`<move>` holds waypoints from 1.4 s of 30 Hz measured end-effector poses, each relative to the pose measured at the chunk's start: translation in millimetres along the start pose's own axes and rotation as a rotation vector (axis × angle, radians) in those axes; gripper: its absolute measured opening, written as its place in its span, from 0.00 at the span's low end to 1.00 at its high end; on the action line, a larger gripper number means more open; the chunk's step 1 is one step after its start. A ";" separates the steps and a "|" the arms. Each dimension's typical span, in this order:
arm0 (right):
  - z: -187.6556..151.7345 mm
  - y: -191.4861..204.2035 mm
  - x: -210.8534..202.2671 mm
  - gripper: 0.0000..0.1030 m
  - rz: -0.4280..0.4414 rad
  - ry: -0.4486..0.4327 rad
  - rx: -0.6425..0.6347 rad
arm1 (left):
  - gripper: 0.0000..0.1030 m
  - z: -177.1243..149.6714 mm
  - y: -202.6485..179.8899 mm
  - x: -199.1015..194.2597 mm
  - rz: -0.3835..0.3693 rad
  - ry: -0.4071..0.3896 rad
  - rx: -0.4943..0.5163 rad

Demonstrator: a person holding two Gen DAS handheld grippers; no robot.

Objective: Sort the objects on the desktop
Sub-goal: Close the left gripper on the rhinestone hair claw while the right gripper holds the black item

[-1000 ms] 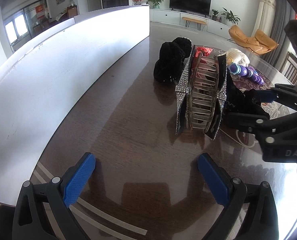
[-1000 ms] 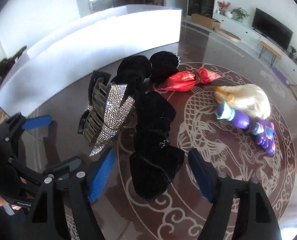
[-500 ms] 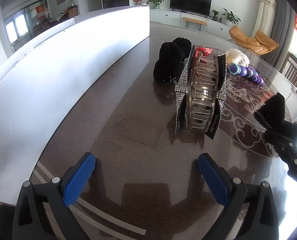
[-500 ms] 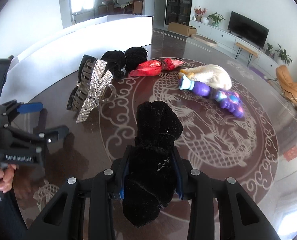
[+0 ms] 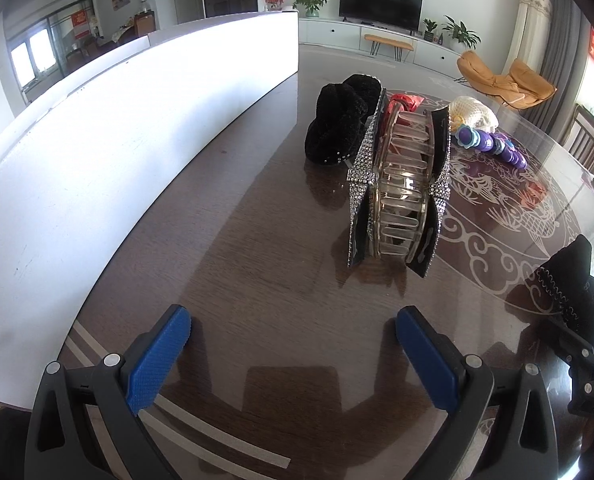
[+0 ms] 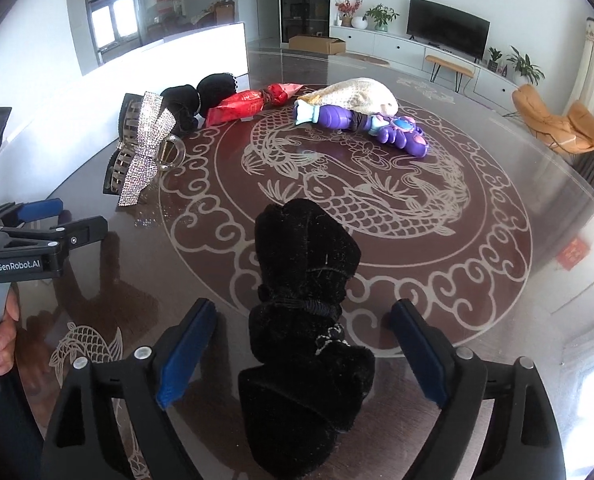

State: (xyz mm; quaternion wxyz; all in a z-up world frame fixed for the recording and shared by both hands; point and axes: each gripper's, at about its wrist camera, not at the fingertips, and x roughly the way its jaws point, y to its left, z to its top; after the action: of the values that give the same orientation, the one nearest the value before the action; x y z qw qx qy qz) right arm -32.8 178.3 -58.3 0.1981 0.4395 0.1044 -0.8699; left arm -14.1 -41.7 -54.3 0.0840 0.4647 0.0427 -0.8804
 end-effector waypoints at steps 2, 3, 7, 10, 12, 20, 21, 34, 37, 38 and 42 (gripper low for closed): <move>-0.2 2.9 2.6 1.00 0.003 0.013 -0.003 | 1.00 -0.1 0.2 0.0 0.000 0.000 0.000; -0.2 3.2 3.3 1.00 0.001 0.015 -0.004 | 1.00 -0.1 0.1 -0.1 0.000 0.000 0.000; -0.5 3.0 4.1 1.00 0.002 0.016 -0.003 | 1.00 0.0 0.3 -0.1 0.000 -0.001 0.000; -0.6 3.0 4.3 1.00 0.002 0.015 -0.003 | 1.00 0.0 0.5 -0.1 0.000 0.000 0.000; -0.4 3.1 4.2 1.00 0.002 0.016 -0.003 | 1.00 -0.1 0.6 -0.2 0.001 -0.001 0.000; -0.2 3.3 4.2 1.00 0.002 0.016 -0.003 | 1.00 -0.1 2.9 0.1 0.001 -0.001 0.000; -0.2 3.3 4.2 1.00 0.002 0.016 -0.003 | 1.00 -0.2 2.9 0.1 0.001 -0.001 0.000; -0.5 3.2 4.4 1.00 0.002 0.016 -0.003 | 1.00 6.4 -2.9 0.7 -0.053 0.027 0.066; -0.5 3.2 4.4 1.00 0.002 0.016 -0.003 | 1.00 15.3 -6.3 5.2 -0.073 0.038 0.095; -0.4 3.3 4.3 1.00 0.002 0.016 -0.003 | 1.00 18.9 -9.0 6.9 -0.093 0.036 0.117; -0.6 3.2 4.5 1.00 0.002 0.016 -0.003 | 1.00 39.6 -27.1 17.4 -0.113 0.018 0.206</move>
State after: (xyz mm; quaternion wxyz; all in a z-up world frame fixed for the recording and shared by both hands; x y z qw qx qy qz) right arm -33.3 174.6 -62.3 0.1988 0.4461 0.1066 -0.8661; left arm -60.9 -23.0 -46.3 -0.0141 0.4754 -0.0212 -0.8794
